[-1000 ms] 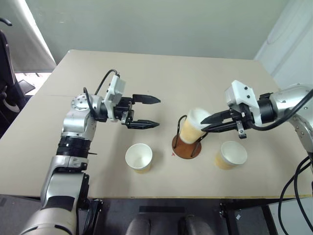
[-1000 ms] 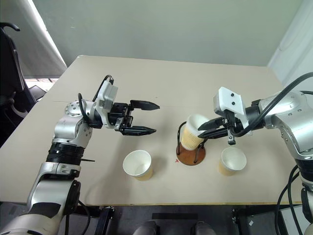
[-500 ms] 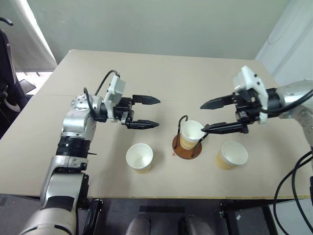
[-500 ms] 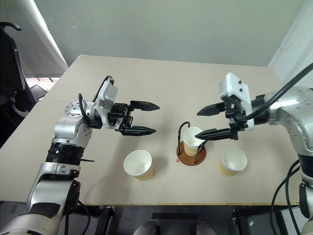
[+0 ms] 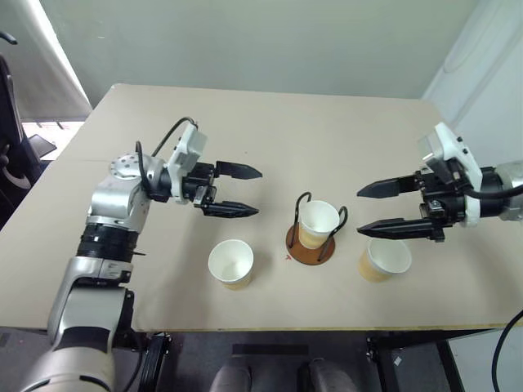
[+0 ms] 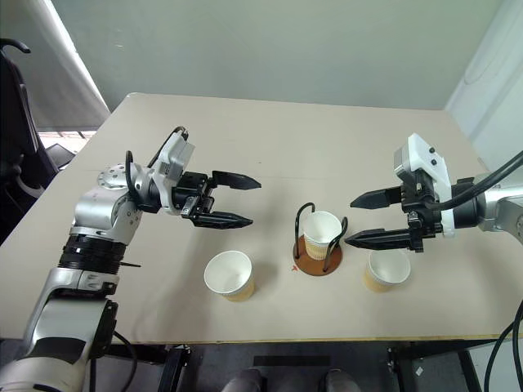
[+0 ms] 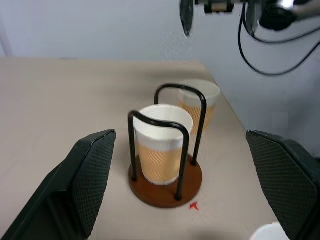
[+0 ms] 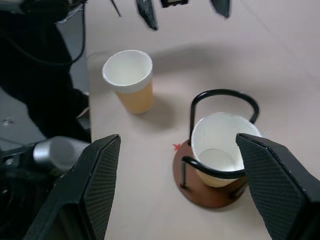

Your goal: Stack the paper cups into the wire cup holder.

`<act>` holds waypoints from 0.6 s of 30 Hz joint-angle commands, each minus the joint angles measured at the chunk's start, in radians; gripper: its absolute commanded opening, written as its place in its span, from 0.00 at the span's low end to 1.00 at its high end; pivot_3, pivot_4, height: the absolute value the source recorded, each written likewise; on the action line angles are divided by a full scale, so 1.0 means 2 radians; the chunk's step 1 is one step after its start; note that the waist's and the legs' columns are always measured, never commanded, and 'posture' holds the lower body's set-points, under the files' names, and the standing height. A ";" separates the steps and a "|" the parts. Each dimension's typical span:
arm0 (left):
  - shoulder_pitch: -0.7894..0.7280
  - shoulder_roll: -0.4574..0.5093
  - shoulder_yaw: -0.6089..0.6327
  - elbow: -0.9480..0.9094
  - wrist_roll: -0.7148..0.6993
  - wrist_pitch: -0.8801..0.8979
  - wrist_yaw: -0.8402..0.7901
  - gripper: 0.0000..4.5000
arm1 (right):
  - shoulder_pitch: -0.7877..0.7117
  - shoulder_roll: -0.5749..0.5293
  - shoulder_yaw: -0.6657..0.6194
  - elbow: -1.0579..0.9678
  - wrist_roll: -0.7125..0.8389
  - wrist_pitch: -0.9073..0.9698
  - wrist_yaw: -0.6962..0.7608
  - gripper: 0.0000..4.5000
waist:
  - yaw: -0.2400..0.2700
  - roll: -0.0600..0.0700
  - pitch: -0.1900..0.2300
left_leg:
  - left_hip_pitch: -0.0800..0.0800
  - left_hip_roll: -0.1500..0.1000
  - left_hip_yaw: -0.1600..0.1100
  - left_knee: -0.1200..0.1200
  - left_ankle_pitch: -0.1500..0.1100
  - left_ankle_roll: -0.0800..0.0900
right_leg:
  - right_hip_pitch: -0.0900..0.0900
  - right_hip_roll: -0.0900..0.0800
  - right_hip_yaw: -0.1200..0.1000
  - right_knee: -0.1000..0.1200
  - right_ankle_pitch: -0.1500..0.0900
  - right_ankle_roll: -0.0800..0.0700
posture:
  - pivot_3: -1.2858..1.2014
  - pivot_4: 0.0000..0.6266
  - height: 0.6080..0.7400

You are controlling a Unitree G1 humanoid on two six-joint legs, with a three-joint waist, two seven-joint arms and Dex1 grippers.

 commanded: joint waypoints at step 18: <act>0.016 0.080 -0.085 -0.087 0.087 -0.088 -0.006 1.00 | -0.034 0.009 0.002 -0.009 0.039 -0.003 -0.011 0.83 | -0.008 0.000 0.000 | 0.000 -0.002 -0.001 -0.001 0.000 0.001 | 0.000 -0.001 0.000 0.000 0.000 0.000 | 0.52 0.24 1.00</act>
